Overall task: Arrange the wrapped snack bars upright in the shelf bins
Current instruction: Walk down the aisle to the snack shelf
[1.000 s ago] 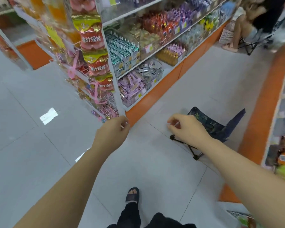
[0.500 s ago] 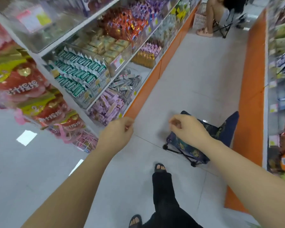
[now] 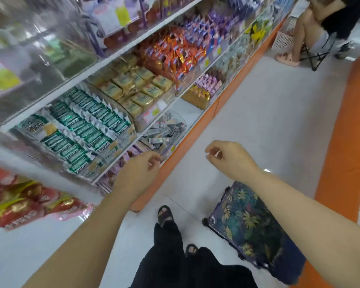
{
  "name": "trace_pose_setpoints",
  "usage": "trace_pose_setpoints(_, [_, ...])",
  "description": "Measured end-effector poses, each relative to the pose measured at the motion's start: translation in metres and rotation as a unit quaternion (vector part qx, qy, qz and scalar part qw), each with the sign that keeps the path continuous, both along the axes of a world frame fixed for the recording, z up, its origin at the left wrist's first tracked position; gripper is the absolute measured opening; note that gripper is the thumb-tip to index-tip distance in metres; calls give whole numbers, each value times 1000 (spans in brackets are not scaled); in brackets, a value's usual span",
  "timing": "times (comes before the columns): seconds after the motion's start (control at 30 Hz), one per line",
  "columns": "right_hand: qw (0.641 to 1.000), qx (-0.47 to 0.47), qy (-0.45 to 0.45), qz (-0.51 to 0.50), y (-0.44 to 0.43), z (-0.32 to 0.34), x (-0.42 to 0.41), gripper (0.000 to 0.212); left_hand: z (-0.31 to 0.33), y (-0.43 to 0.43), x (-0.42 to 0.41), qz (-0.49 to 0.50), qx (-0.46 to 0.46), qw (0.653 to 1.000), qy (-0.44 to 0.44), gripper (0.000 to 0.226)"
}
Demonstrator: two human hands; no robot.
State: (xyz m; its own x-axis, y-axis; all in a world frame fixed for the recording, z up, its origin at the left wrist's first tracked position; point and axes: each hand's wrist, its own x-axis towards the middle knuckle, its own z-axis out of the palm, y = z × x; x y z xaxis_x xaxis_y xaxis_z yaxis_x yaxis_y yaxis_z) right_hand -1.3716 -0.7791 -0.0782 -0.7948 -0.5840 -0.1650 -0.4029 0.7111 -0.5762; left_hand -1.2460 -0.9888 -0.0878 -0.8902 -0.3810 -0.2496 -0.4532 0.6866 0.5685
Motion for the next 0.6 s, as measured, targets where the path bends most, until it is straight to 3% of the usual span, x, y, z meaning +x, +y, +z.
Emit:
trace_pose_setpoints(0.4, [999,8,8,47,-76,-5,-138,17,0,-54,-156,-24,-23,998,-46,23])
trace_pose_setpoints(0.6, [989,18,17,149,-116,-9,-204,16,-6,-62,-187,18,-55,997,-49,24])
